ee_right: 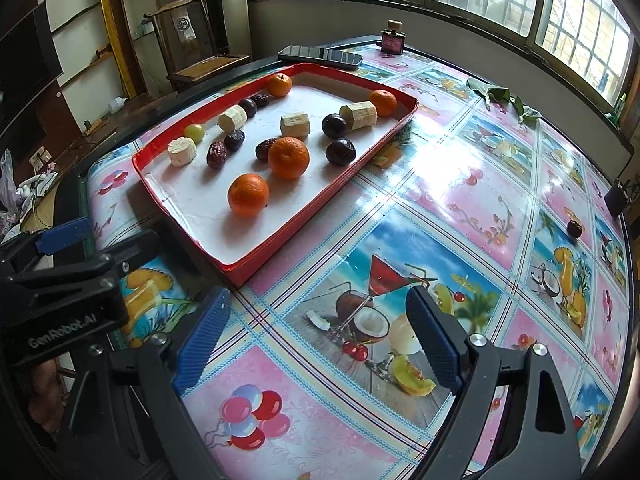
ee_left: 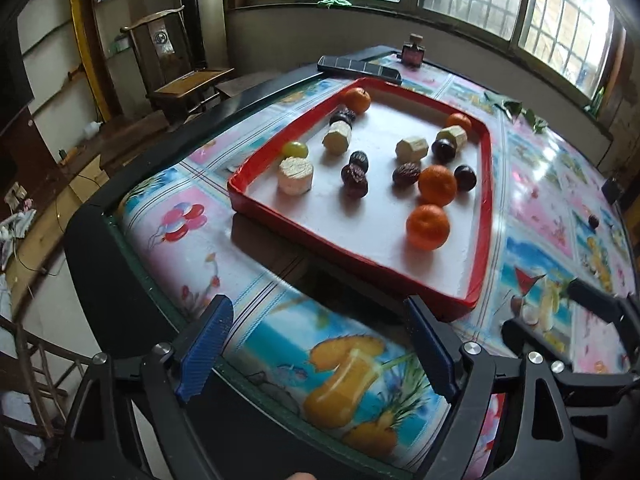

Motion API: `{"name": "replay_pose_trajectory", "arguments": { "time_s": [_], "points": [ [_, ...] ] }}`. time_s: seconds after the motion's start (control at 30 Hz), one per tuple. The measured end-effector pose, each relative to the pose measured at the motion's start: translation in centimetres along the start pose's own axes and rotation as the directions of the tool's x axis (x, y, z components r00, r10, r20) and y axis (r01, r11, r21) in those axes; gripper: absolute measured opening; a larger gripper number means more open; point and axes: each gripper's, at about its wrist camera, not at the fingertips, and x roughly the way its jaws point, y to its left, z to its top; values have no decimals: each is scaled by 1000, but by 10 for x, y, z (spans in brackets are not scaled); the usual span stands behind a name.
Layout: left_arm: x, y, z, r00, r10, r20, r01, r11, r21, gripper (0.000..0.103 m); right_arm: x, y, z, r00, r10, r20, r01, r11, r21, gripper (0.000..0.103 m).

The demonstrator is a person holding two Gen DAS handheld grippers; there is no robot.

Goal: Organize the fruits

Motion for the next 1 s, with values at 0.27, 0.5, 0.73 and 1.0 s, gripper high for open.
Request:
{"name": "replay_pose_trajectory", "arguments": {
  "time_s": [0.27,0.5,0.73,1.0],
  "points": [
    [-2,-1,1,1000,4,3,-4,1000,17,86,1,0,-1,1000,2,-5,-2,1000,1,89],
    [-1,-2,1,1000,-9,-1,9,999,33,86,2,0,0,1000,4,-7,-4,1000,2,89],
    [-2,0,2,1000,-18,5,18,999,30,85,3,-1,0,1000,2,-9,-2,1000,0,89],
    [-4,3,4,1000,-13,11,12,1000,19,85,4,-1,0,1000,2,-11,-2,1000,1,89]
  ]
}}
